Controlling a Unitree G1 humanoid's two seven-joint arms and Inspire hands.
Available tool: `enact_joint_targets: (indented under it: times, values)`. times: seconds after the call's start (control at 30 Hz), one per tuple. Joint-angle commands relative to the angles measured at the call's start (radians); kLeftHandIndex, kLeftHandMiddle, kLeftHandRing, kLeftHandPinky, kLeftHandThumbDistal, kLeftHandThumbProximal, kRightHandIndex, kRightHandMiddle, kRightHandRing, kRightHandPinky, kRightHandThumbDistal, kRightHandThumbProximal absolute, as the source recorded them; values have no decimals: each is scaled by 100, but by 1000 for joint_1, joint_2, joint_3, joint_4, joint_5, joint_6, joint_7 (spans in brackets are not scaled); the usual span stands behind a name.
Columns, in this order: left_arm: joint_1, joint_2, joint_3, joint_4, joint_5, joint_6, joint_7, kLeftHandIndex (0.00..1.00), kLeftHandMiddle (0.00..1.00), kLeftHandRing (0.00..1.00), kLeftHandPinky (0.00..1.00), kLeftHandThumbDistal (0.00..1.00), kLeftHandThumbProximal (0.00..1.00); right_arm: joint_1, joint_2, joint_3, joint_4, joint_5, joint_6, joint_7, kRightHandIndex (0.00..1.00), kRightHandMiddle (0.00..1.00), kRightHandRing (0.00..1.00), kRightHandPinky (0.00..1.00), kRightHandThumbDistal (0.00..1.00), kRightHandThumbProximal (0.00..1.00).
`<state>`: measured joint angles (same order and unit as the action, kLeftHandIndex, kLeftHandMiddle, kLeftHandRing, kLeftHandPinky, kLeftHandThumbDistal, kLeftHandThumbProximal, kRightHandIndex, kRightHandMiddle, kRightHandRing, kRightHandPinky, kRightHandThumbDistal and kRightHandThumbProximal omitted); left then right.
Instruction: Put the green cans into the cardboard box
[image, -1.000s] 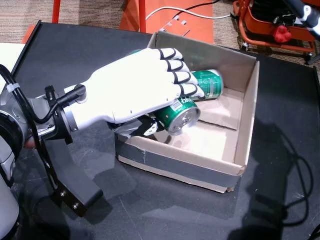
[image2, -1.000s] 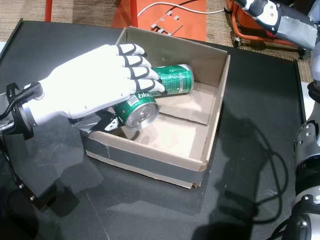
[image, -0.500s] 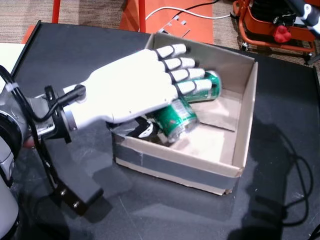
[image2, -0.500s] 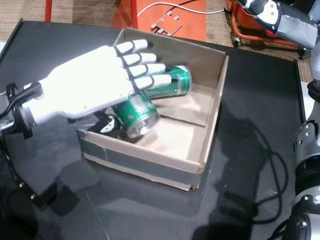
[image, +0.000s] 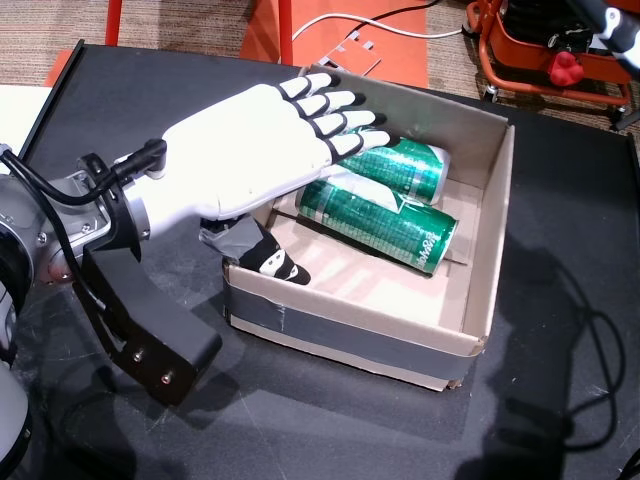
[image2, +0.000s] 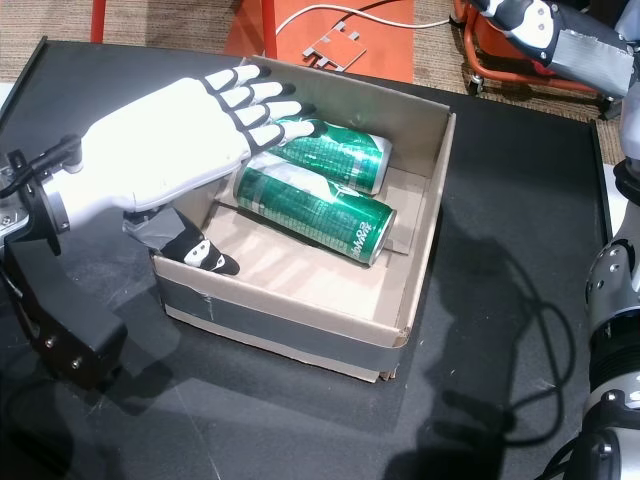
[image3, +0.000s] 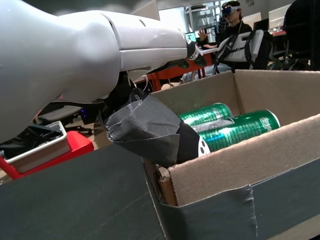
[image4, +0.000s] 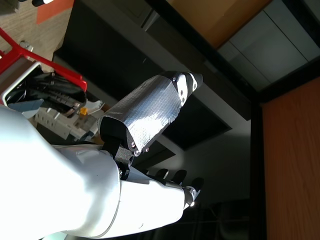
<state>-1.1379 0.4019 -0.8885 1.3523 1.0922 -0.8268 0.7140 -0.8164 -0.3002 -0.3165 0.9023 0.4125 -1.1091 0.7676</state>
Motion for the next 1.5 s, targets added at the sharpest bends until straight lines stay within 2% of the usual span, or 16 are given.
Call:
enact_joint_targets:
  times: [0.0, 0.2, 0.33, 0.43, 0.53, 0.8, 0.87, 0.9, 0.93, 1.03, 1.13, 1.17, 1.2, 1.23, 1.37, 1.47]
  values:
    - [16, 5, 7, -8, -13, -13, 3, 100, 100, 100, 100, 100, 40, 18, -4, 3, -7, -5, -8, -9, 96, 95, 94, 97, 100, 73]
    - [14, 11, 26, -11, -23, -6, 25, 100, 100, 100, 100, 100, 37, 18, -5, 2, -4, 5, 1, -1, 97, 95, 95, 98, 100, 71]
    - [23, 19, 106, -9, -98, -4, 34, 100, 100, 100, 99, 99, 34, 15, -5, -1, 1, 9, 6, 2, 98, 95, 94, 97, 100, 71]
    - [38, 18, 222, -5, -219, -11, -19, 100, 100, 100, 99, 82, 46, 13, -5, -4, 6, 13, 15, 7, 99, 96, 94, 97, 100, 71]
    - [54, 14, 350, -5, -359, -9, -116, 100, 100, 100, 99, 53, 61, 13, -7, -4, 9, 4, 14, -1, 98, 95, 94, 97, 100, 73]
    - [65, 21, 532, -22, -519, -6, -194, 100, 98, 100, 90, 42, 52, 8, -9, -7, 31, 1, 5, 2, 96, 95, 95, 99, 100, 72]
    - [79, -19, 705, -26, -731, -57, -370, 97, 99, 99, 89, 46, 64, 12, -10, -7, 29, 0, 16, 0, 97, 95, 96, 99, 100, 71]
    - [83, -46, 809, -36, -869, -74, -491, 98, 99, 97, 89, 60, 75, 13, -11, -7, 29, 2, 21, 3, 97, 96, 96, 99, 100, 72]
    - [85, -69, 899, -51, -990, -87, -601, 98, 98, 96, 88, 60, 83, 13, -11, -7, 30, 4, 25, 6, 98, 96, 96, 99, 100, 71]
    - [103, -116, 1106, -171, -1368, -111, -1015, 93, 90, 88, 85, 69, 78, 8, -16, -10, 45, 1, 20, 10, 98, 96, 94, 98, 100, 75]
    - [154, -104, 1178, -254, -1530, -128, -1240, 90, 89, 89, 87, 72, 76, 6, -20, -14, 53, 0, 16, 6, 97, 95, 93, 97, 100, 75]
    - [181, -103, 1207, -298, -1599, -132, -1327, 89, 89, 89, 87, 59, 76, 6, -22, -17, 52, 7, 17, 12, 97, 95, 93, 97, 100, 74]
    - [205, -103, 1233, -340, -1661, -136, -1409, 89, 90, 90, 89, 55, 77, 6, -23, -21, 49, 16, 21, 18, 97, 95, 93, 97, 100, 73]
    - [230, -105, 1264, -393, -1732, -124, -1495, 90, 90, 90, 89, 66, 75, 6, -24, -25, 44, 29, 23, 28, 97, 95, 93, 96, 100, 70]
    - [389, -145, 1341, -750, -1978, -101, -1683, 89, 87, 87, 88, 83, 60, 19, -19, -43, -13, 106, 15, 89, 97, 93, 90, 94, 100, 73]
    - [519, -185, 1367, -1033, -2083, -127, -1733, 89, 87, 89, 89, 77, 72, 36, -13, -53, -82, 186, -24, 164, 95, 91, 88, 94, 100, 79]
